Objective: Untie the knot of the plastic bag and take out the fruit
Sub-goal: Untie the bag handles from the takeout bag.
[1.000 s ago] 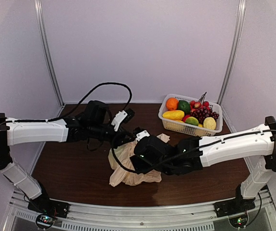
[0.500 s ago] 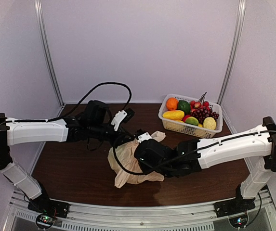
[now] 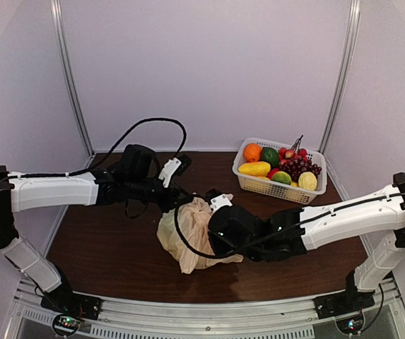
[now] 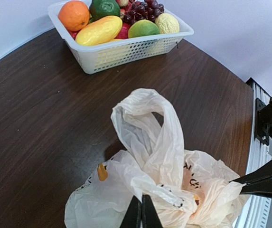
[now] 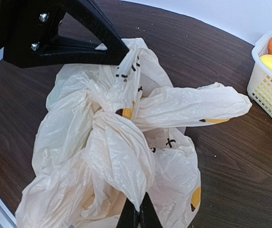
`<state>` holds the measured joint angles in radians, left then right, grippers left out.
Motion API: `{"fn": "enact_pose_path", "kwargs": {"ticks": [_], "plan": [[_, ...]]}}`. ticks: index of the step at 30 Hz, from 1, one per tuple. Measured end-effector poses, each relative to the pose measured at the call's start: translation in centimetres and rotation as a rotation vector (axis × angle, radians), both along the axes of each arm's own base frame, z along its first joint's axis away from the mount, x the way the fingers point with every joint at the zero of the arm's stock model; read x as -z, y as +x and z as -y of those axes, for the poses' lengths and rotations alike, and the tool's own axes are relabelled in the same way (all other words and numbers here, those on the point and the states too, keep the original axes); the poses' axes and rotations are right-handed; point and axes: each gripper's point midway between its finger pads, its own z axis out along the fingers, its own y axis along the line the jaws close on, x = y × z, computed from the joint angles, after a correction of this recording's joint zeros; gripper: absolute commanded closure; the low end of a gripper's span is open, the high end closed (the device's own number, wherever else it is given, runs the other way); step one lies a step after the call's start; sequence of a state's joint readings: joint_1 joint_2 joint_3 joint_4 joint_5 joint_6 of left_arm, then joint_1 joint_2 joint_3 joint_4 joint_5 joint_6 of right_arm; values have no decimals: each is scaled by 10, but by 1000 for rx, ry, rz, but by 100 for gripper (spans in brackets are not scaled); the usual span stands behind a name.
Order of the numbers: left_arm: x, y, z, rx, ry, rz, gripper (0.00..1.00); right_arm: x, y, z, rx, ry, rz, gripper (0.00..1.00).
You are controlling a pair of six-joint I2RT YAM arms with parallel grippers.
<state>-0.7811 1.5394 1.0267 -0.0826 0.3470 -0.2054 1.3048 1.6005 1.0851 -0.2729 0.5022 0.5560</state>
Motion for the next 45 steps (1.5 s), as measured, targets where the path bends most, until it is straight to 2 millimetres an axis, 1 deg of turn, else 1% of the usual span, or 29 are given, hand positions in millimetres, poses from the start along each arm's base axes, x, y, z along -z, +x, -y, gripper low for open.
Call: {"fn": "enact_pose_path", "kwargs": {"ticks": [7,14,19,21,23,24,26,28,30,33,36,38,40,42,45], "plan": [[-1,17,-14,-65,-18,-34,100,0,-2,3,-2,28,-1,100],[0,28,-24,-119,-34,-71,100,6,-4,7,5,48,-15,100],[4,33,-28,-141,-35,-93,100,9,-6,8,5,60,-31,100],[4,32,-28,-132,-39,-100,100,6,-8,8,-3,70,-36,87],[3,31,-27,-122,-48,-103,100,0,-10,7,-17,84,-38,68],[2,31,-26,-117,-52,-103,100,-4,-11,8,-24,91,-38,60],[1,30,-26,-108,-61,-108,100,-15,-13,9,-39,106,-36,48],[-1,29,-25,-96,-69,-110,100,-29,-13,7,-54,123,-29,42],[-2,27,-23,-84,-77,-113,100,-48,-12,2,-69,156,-18,40],[-3,25,-21,-70,-83,-116,100,-70,-7,-5,-82,202,-16,40],[-4,24,-21,-63,-88,-117,100,-85,4,-7,-85,220,-15,40],[-4,24,-20,-62,-89,-117,100,-88,9,-10,-87,218,-18,39],[-4,24,-20,-61,-89,-117,100,-87,14,-14,-94,204,-25,39],[-4,24,-20,-61,-89,-118,100,-81,17,-20,-104,185,-40,39],[-2,24,-20,-59,-87,-122,100,-66,20,-25,-120,135,-64,40]]}}
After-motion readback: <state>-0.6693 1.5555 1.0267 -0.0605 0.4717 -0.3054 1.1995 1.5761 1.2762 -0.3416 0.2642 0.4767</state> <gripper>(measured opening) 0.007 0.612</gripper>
